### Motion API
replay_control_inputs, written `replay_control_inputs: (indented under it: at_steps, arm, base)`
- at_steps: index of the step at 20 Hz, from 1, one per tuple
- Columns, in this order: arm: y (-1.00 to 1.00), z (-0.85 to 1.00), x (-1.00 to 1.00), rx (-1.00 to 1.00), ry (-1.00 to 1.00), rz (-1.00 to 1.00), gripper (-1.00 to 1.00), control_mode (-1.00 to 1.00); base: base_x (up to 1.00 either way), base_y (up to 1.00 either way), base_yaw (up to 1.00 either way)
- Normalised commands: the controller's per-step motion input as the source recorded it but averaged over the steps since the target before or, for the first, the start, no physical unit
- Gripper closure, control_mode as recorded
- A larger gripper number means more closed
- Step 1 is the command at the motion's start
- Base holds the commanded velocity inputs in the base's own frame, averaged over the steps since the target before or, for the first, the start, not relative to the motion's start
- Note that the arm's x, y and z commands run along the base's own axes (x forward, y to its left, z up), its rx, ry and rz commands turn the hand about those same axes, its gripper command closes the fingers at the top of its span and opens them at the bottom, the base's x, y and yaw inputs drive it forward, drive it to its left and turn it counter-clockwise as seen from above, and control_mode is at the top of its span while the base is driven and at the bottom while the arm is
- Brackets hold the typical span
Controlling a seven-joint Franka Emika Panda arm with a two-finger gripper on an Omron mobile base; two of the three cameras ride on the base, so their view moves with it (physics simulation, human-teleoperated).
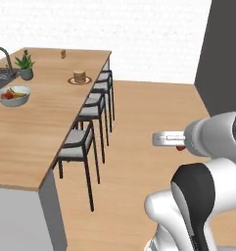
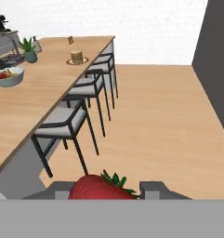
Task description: Take the strawberry from the fridge and place it on top of the pancake, located on the dining counter.
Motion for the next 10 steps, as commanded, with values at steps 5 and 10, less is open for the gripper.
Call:
replay_control_inputs:
  at_steps: [5, 10]
  arm:
    - [0.00, 0.00, 0.00, 0.00, 0.00, 0.00, 1.00, 1.00]
    - [0.00, 0.00, 0.00, 0.00, 0.00, 0.00, 1.00, 1.00]
  base:
    - [0.58, -0.77, 0.59]
    - [0.37, -0.72, 0.63]
